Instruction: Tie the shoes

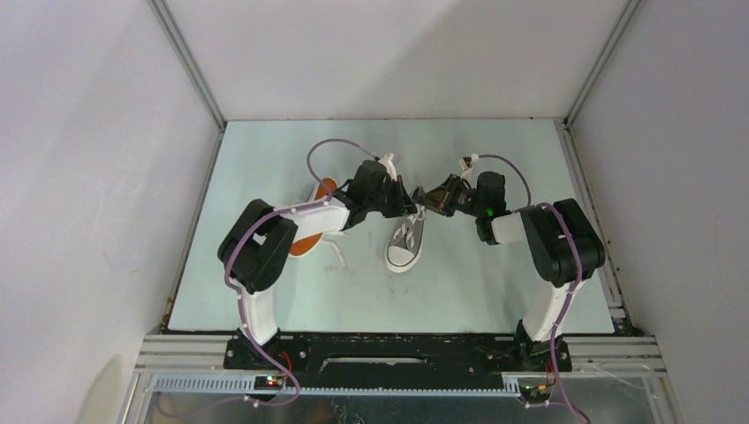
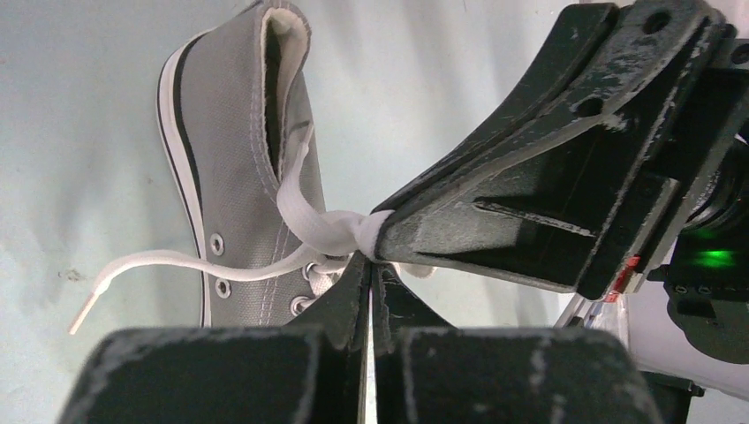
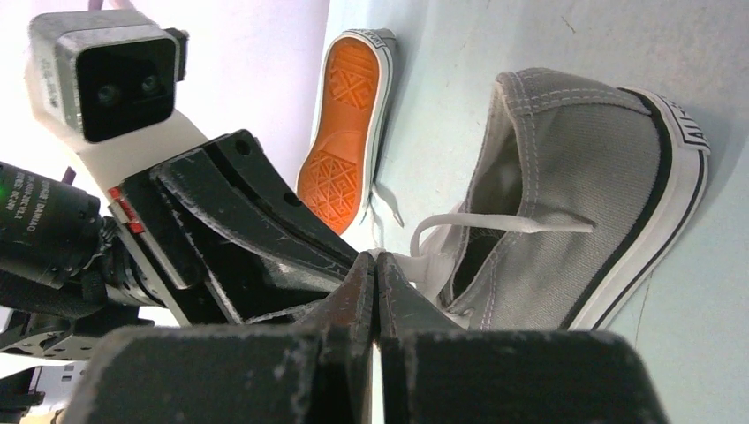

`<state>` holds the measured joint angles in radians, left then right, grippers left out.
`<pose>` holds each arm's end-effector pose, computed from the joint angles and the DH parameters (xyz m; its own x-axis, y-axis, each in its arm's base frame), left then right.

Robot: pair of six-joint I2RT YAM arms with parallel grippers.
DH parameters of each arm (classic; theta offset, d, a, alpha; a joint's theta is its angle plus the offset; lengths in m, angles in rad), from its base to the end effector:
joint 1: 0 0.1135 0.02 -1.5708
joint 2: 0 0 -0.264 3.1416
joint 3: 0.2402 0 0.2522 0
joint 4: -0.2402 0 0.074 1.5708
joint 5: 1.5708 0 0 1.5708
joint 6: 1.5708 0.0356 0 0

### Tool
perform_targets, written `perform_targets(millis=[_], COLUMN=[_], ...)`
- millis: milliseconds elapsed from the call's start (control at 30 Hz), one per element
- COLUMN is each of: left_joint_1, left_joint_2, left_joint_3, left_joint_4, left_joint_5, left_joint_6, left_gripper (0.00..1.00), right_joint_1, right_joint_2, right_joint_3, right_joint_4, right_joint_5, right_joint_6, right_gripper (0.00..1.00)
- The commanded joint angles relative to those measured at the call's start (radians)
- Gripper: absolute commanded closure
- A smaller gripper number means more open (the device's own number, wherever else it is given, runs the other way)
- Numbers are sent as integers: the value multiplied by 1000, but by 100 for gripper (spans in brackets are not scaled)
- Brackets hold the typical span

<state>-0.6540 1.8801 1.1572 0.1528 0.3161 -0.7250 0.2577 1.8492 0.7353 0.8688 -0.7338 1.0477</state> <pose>0.3223 -0.2610 0.1897 -0.8418 -0.1489 -0.5189 0.3042 0.6632 -0.6838 0.3342 0.1127 0.1496 -0.8254 0.4478 -0.3439 -0.2051 0.3296 0.9216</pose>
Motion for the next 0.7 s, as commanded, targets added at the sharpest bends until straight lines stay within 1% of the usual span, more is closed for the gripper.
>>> perform_targets(millis=[0, 233, 367, 533, 667], left_joint_1=[-14, -30, -47, -56, -61], left_joint_2=[-1, 27, 39, 40, 51], left_joint_3=[-8, -15, -24, -69, -98], left_joint_4=[96, 155, 184, 262, 307], left_joint_5=[-22, -32, -71, -118, -156], left_joint_6=[70, 127, 145, 147, 161], left_gripper=[100, 100, 100, 100, 100], right_joint_1=[-2, -7, 2, 18, 44], right_joint_2=[-45, -68, -62, -40, -45], right_joint_3=[33, 33, 33, 32, 32], right_joint_4=[-50, -106, -101, -71, -84], right_joint_5=[25, 28, 33, 37, 80], right_joint_6=[13, 78, 113, 203, 229], right_gripper=[100, 100, 100, 100, 100])
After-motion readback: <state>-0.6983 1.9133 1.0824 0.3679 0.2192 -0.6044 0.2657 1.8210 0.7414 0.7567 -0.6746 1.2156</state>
